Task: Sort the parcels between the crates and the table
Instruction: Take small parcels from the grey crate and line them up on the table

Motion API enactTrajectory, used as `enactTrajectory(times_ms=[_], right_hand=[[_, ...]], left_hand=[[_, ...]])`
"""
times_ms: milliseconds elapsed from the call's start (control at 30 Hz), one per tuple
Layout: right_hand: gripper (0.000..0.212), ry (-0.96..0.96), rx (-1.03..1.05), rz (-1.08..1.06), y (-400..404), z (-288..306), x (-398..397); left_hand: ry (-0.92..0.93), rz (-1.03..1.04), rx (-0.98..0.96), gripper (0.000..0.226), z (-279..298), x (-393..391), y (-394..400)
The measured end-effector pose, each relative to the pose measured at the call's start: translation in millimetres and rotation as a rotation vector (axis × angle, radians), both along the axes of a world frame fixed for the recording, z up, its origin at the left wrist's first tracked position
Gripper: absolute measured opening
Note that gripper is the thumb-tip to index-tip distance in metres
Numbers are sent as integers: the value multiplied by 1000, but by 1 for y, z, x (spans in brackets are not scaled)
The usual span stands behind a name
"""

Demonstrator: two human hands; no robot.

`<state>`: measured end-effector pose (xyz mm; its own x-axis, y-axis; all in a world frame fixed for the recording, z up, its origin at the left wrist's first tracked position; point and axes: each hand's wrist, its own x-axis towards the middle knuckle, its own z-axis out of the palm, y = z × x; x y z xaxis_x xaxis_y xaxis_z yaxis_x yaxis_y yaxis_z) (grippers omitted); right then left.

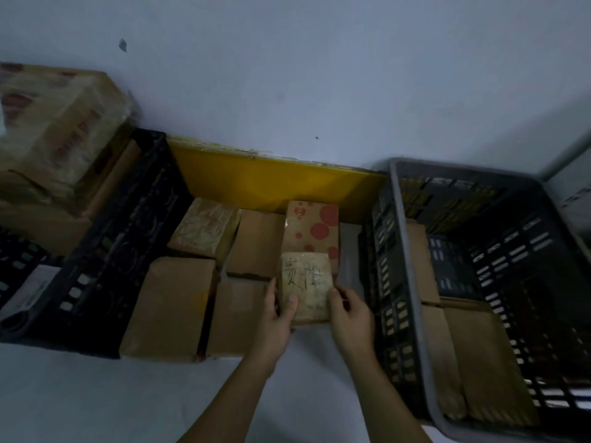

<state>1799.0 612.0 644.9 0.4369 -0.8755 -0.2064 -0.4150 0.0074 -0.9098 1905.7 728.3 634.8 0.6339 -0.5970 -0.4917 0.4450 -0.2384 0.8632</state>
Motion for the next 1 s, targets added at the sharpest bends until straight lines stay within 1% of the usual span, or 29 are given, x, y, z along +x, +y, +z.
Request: enactTrajectory(times_ms=[100, 167, 267, 367, 400, 467, 533, 567, 667, 733, 767, 833, 900, 1000], right_hand=[[26, 17, -65, 32, 6, -21, -17], [34, 75, -115, 96, 16, -35, -24], [50, 182, -92, 189, 34, -52, -32], [58, 252, -52, 223, 48, -67, -34], [61, 273, -68, 237, 53, -73, -34], [63, 302, -81, 237, 56, -84, -33], [62, 308, -75, 238, 57, -89, -33], [62, 308, -56, 248, 56, -90, -33], [63, 361, -93, 362, 49, -85, -36], [66, 494, -182, 444, 44, -74, -36], [67, 567, -243, 477, 43, -66, -35], [66, 637, -432, 474, 41, -49, -31], [64, 616, -595, 406, 39, -30, -28], [65, 646, -690, 427, 34, 8, -25]], left_hand=[[-35, -49, 30, 71, -5, -9, 11], [-95, -112, 97, 72, -10, -10, 17], [-266, -235, 231, 66, -23, -10, 22], [-447, -364, 371, 66, -33, -10, 21], [-466, -409, 399, 67, -37, -12, 20], [-449, -481, 379, 73, -41, -19, 17], [-483, -526, 423, 77, -50, -23, 17], [-514, -551, 457, 75, -59, -22, 18], [-600, -637, 542, 64, -47, -19, 19], [-655, -608, 582, 51, -41, -15, 16], [-690, -575, 581, 49, -35, -13, 14], [-759, -506, 587, 54, -25, -9, 10], [-836, -457, 594, 57, -17, -5, 7], [-863, -385, 539, 70, 0, 4, 2]])
